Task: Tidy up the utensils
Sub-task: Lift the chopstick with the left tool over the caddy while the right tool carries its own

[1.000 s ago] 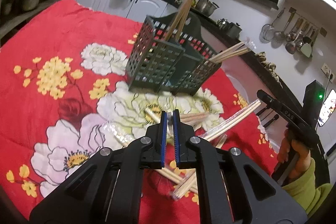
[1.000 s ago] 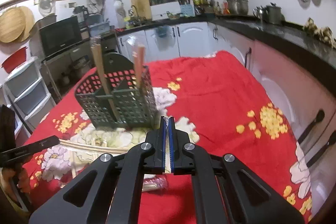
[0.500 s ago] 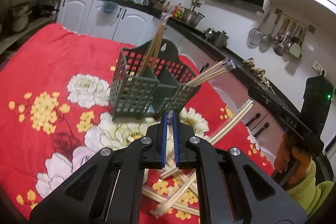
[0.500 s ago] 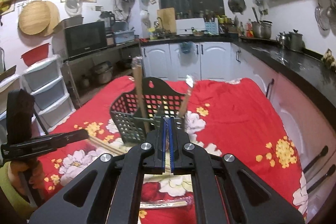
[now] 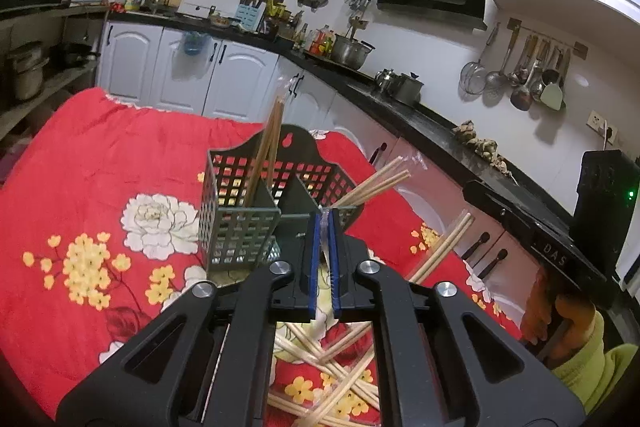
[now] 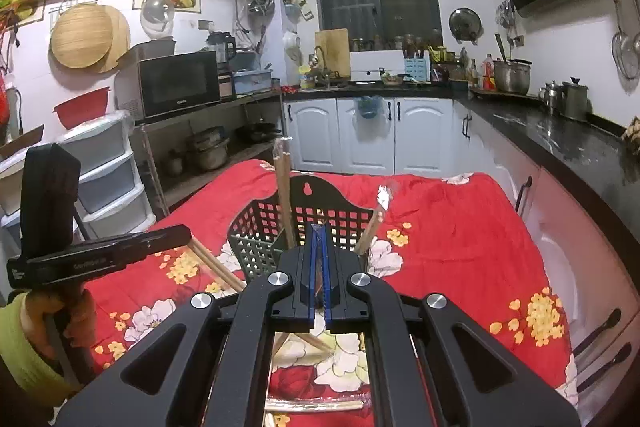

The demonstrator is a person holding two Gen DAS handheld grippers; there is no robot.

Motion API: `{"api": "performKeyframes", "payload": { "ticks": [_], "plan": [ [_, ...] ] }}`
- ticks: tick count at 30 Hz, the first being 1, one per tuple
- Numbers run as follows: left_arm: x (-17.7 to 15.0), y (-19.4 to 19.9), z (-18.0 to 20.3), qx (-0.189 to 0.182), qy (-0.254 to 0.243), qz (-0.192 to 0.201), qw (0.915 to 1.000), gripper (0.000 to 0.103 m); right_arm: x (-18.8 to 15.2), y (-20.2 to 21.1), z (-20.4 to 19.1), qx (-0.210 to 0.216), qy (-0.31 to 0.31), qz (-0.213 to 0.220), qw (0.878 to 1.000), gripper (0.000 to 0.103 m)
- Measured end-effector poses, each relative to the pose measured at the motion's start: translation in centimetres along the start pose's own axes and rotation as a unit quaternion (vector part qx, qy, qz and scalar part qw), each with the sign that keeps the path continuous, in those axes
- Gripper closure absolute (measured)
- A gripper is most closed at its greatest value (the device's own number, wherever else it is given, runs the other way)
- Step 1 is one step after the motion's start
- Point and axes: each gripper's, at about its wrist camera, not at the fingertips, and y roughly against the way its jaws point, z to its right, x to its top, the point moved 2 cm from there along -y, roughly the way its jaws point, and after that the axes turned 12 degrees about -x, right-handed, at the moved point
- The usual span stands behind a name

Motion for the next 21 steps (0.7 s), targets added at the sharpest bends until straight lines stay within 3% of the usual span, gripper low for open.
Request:
{"api": "performKeyframes", "payload": {
  "ticks": [21],
  "plan": [
    [4.2,1.7,1.5,-0.003,-0.038,0.038,0.9986,0.103,4.1,1.4,-1.0,0.007,0.022,0.049,0.999,0.1]
  ]
}}
